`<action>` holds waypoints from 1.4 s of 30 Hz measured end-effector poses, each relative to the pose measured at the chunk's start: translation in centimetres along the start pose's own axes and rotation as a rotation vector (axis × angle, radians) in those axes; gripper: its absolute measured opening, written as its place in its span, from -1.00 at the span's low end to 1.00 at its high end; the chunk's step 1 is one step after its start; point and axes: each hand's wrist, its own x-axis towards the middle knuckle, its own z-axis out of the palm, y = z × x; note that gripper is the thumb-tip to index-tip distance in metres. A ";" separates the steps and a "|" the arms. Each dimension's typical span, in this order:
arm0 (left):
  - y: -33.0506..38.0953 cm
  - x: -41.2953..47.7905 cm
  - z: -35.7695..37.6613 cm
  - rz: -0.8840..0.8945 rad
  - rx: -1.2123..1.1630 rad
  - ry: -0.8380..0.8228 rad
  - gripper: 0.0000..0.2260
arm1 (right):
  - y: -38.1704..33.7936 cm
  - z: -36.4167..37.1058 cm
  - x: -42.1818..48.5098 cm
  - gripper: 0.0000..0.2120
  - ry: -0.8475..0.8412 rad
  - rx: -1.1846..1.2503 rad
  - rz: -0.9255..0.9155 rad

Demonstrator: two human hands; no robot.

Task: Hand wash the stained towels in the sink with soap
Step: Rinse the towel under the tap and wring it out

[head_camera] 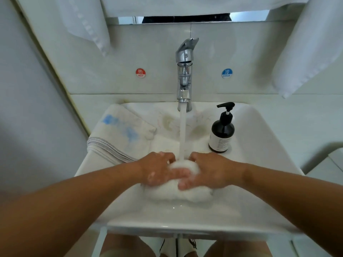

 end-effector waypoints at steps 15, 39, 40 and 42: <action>0.6 -0.6 3.6 0.325 0.510 0.126 -0.42 | 0.5 3.3 -0.6 0.02 0.078 -0.239 -0.097; 0.1 -1.8 0.3 -0.012 0.021 0.120 -0.29 | -0.6 2.0 -2.3 -0.07 -0.021 -0.177 -0.074; 0.3 -2.4 0.9 0.017 0.011 0.041 -0.21 | -0.6 2.5 -2.4 0.04 -0.047 -0.194 -0.071; 0.8 -3.1 1.9 0.017 0.055 -0.037 -0.13 | -0.4 3.4 -1.7 0.18 0.012 -0.198 -0.064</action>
